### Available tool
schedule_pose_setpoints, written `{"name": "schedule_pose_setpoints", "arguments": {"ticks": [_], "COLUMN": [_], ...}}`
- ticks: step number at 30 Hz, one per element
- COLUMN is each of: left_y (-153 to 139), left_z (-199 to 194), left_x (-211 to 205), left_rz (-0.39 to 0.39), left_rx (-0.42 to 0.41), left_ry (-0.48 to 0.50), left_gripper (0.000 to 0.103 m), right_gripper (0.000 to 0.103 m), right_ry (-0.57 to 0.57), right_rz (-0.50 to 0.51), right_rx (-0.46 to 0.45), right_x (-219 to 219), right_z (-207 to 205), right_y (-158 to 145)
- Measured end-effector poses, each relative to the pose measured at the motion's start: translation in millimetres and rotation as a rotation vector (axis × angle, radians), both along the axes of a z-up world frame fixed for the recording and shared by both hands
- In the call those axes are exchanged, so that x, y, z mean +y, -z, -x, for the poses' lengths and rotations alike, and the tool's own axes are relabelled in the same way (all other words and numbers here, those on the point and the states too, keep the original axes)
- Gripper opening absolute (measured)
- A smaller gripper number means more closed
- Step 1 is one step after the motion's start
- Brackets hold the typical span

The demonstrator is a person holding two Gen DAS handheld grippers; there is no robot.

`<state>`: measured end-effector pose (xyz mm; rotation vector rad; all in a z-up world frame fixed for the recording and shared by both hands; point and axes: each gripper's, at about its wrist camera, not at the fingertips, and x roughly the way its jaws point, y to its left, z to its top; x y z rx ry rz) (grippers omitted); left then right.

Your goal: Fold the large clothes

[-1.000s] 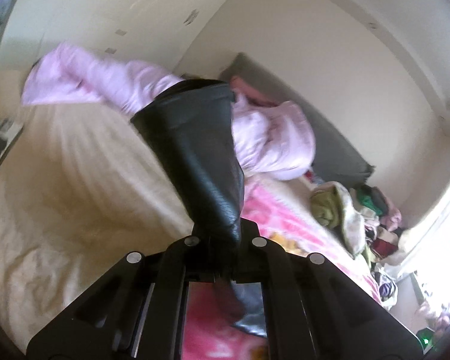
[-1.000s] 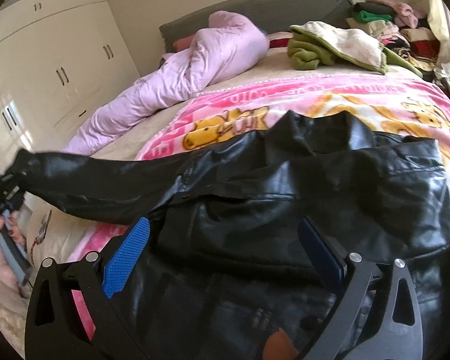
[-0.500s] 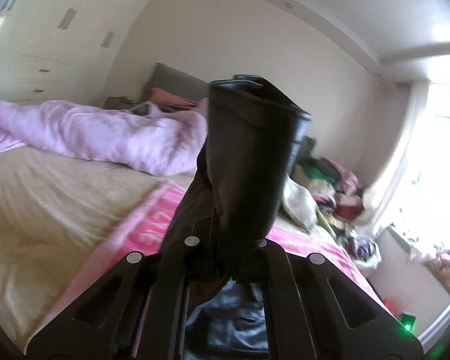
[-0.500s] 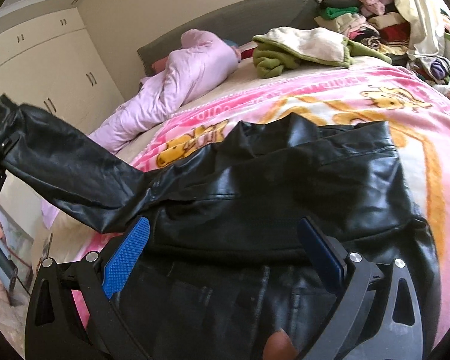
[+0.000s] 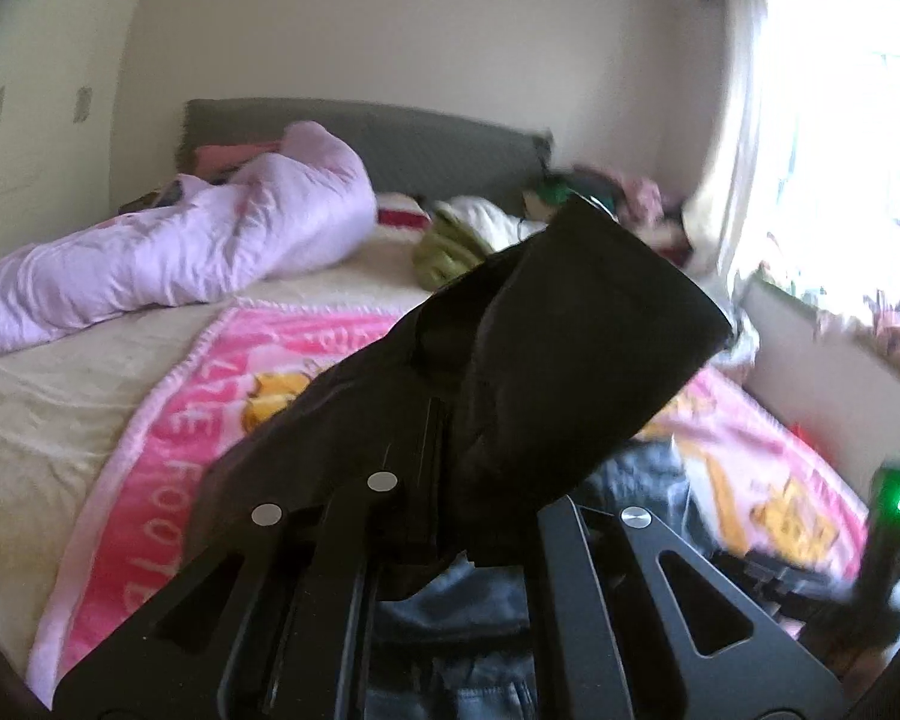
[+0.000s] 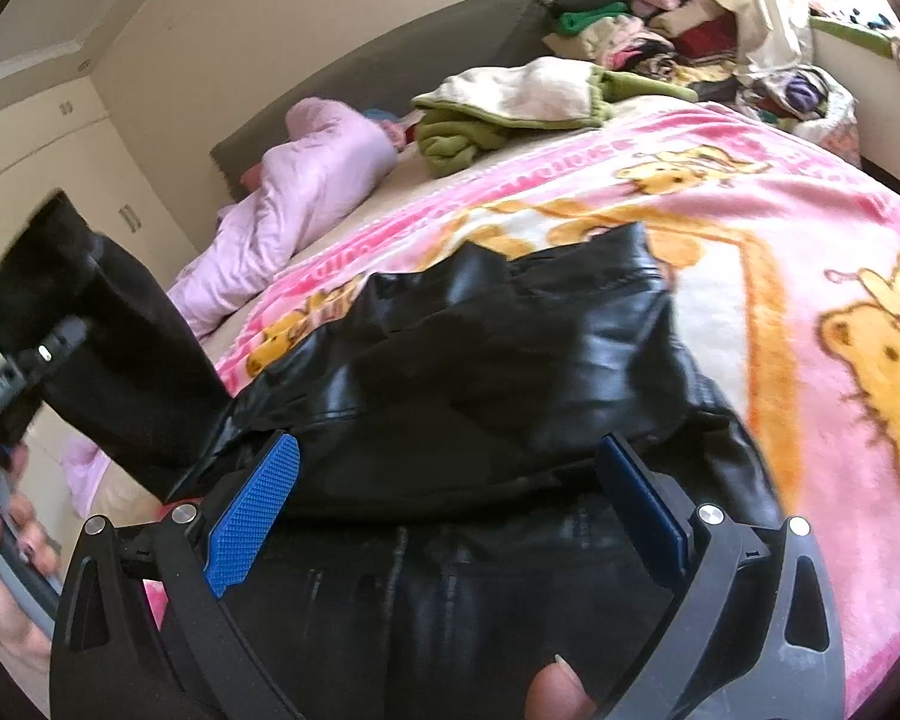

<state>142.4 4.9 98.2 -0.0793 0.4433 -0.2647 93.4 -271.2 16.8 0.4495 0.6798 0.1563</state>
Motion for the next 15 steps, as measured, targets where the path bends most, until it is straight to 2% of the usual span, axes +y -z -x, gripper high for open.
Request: {"name": "schedule_pose_setpoints", "arguments": {"ticks": [4, 9, 13, 15], "left_y": [28, 70, 102, 115], "left_z": [-5, -6, -5, -3], "left_x": [-36, -74, -90, -94], "left_rz": [-0.106, -0.237, -0.337, -0.373], "left_rx": [0.053, 0.128, 0.175, 0.201], "left_ry": [0.055, 0.113, 0.145, 0.158], "left_gripper": [0.001, 0.004, 0.005, 0.012], "right_gripper": [0.099, 0.099, 0.099, 0.099], "right_ry": [0.023, 0.024, -0.065, -0.122], "right_rz": [-0.039, -0.155, -0.296, -0.392], "right_rx": [0.013, 0.049, 0.095, 0.126], "right_x": [-18, -34, -34, -29], "right_z": [5, 2, -11, -24], "right_y": [5, 14, 23, 30]}}
